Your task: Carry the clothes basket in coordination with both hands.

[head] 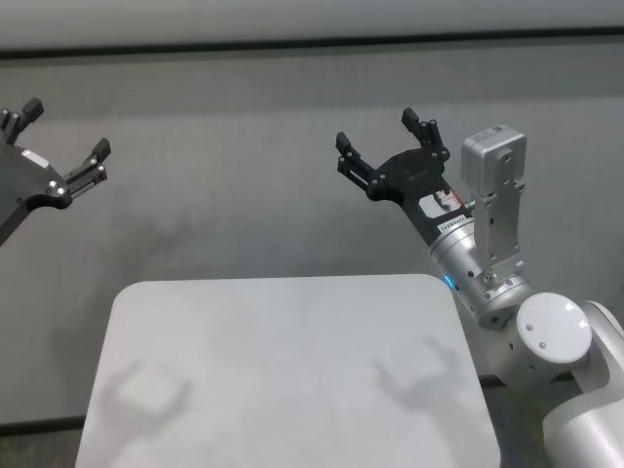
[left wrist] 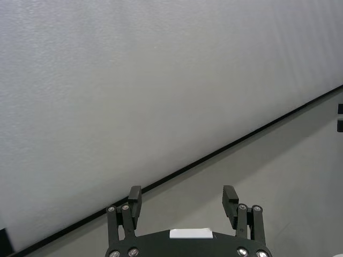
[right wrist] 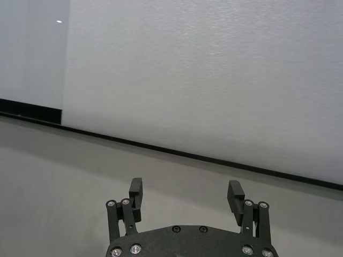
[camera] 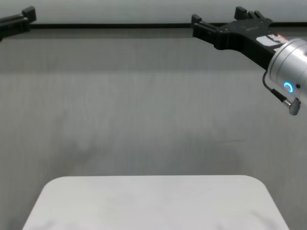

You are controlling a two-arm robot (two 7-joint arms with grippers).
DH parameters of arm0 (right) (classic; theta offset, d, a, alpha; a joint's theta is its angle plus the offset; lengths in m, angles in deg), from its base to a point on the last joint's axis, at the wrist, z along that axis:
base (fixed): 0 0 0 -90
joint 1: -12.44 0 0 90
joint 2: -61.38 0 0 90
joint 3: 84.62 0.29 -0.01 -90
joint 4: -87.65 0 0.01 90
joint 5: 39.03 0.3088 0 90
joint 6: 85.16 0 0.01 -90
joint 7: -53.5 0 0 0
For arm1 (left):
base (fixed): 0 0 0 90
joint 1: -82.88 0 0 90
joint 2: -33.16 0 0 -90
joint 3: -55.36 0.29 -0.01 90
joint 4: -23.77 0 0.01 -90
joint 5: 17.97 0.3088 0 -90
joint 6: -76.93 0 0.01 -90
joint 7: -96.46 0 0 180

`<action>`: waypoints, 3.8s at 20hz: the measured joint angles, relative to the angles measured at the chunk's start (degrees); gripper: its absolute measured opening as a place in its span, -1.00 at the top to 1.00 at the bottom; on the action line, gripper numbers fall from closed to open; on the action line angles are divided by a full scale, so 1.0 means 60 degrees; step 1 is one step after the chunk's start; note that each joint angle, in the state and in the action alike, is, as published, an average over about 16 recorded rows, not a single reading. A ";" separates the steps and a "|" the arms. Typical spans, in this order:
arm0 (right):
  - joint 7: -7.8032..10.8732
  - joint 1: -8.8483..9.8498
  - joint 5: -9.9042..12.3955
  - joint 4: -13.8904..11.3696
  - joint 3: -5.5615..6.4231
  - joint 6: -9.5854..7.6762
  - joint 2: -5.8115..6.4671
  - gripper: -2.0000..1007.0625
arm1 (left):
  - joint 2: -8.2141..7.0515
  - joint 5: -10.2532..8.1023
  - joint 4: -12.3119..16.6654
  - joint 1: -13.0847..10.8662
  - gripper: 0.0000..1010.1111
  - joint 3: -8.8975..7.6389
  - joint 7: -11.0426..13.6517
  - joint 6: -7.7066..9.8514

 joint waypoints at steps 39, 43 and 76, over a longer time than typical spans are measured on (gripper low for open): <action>0.0161 -0.0550 0.0036 0.1545 -0.0100 -0.0780 -0.0169 -1.00 | 0.0124 -0.1019 -0.1983 0.0891 -0.98 0.0375 0.1550 -0.0019; 0.0221 -0.0670 0.0050 0.1891 -0.0151 -0.0924 -0.0197 -1.00 | 0.0232 -0.1440 -0.2465 0.1181 -0.98 0.0659 0.2067 0.0011; 0.0242 -0.0777 0.0123 0.2183 -0.0164 -0.0944 -0.0194 -1.00 | 0.0028 -0.1752 -0.2340 0.1044 -0.98 0.1064 0.2213 0.0575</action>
